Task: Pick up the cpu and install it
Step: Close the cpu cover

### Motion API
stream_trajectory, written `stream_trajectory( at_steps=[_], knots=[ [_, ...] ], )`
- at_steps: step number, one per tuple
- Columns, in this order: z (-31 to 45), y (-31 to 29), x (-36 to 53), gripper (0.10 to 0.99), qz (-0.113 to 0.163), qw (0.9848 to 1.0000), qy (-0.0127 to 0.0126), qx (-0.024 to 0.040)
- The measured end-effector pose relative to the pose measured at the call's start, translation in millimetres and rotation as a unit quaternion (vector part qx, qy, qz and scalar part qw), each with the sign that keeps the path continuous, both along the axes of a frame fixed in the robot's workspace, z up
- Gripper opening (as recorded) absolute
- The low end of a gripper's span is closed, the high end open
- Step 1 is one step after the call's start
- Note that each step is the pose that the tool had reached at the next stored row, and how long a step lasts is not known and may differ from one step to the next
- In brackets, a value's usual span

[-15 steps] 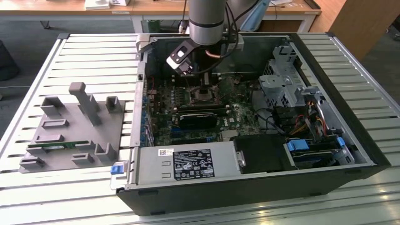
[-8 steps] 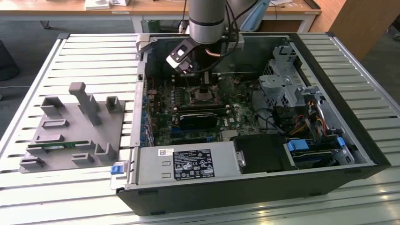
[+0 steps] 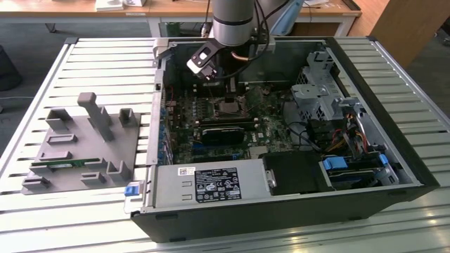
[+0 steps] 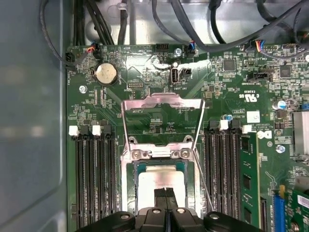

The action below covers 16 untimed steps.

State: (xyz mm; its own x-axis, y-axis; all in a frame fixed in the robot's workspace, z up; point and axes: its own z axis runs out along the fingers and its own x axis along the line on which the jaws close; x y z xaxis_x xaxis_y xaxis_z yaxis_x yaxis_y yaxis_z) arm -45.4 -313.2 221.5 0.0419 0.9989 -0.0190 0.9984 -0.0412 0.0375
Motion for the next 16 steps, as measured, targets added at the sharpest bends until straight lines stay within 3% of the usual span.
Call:
stream_trajectory(
  at_steps=[8, 16],
  knots=[
    [14.9, 0.1, 0.1, 0.106, 0.0, 1.0, 0.0, -0.0004],
    [37.9, 0.1, 0.0, 0.106, 0.0, 1.0, 0.0, -0.001]
  ],
)
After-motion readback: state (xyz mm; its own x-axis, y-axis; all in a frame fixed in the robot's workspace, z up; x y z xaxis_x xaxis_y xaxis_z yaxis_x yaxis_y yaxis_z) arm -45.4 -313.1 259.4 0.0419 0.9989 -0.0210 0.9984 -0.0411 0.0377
